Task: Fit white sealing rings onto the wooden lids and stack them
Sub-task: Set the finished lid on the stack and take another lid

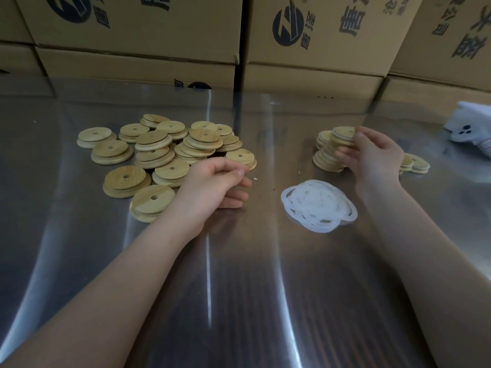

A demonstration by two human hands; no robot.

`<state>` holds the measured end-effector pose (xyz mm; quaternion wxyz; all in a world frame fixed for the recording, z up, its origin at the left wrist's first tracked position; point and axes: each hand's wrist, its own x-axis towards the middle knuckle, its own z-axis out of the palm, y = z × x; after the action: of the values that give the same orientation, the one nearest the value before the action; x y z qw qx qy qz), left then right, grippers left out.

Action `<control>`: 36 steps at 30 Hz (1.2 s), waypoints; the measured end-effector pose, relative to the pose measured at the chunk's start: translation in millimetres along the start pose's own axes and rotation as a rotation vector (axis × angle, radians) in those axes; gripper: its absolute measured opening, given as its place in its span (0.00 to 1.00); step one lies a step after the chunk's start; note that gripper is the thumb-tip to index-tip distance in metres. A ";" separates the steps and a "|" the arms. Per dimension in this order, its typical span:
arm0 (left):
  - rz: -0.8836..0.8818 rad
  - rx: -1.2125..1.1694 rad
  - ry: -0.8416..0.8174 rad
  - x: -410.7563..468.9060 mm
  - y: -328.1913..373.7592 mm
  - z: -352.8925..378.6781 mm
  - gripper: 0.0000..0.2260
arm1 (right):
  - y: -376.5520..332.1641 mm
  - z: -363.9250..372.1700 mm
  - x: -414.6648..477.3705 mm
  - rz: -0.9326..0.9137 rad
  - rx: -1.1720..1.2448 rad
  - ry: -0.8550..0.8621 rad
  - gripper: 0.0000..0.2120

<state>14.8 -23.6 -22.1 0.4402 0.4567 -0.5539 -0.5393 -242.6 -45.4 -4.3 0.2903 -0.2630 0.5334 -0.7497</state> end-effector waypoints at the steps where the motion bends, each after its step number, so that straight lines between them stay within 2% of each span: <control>1: 0.004 0.008 0.004 -0.4 0.3 0.2 0.06 | 1.2 -3.3 4.6 -0.013 -0.044 0.026 0.07; 8: 0.031 0.072 0.051 -1.4 1.4 -0.6 0.08 | 9.4 -14.8 24.6 -0.065 -0.289 0.106 0.06; 11: 0.097 0.172 0.104 -0.6 -0.3 -1.1 0.10 | 13.2 -15.9 26.2 -0.076 -0.383 0.111 0.07; 16: 0.312 0.462 0.306 -0.3 -2.4 -5.0 0.11 | 14.8 -15.8 25.1 -0.051 -0.453 0.060 0.11; 19: 0.384 0.586 0.450 1.3 -0.5 -12.6 0.11 | 15.0 -14.2 23.9 -0.075 -0.503 0.025 0.14; 25: 0.315 0.710 0.757 10.0 0.7 -40.7 0.16 | 15.9 -14.0 20.0 -0.147 -0.536 0.036 0.16; 27: 0.265 0.753 0.763 12.7 -0.3 -48.2 0.21 | 15.7 -12.4 18.0 -0.205 -0.562 0.050 0.15; 32: 0.058 0.893 0.611 19.3 -7.5 -62.5 0.29 | 17.1 -5.6 10.8 -0.318 -0.610 -0.029 0.15; 36: 0.030 0.986 0.562 20.8 -11.0 -62.7 0.24 | 18.6 -0.5 4.9 -0.324 -0.671 -0.181 0.14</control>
<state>72.6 -56.2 -31.3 0.3129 0.7262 -0.6084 -0.0683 -243.6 -53.4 -21.7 0.1117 -0.4894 0.6730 -0.5433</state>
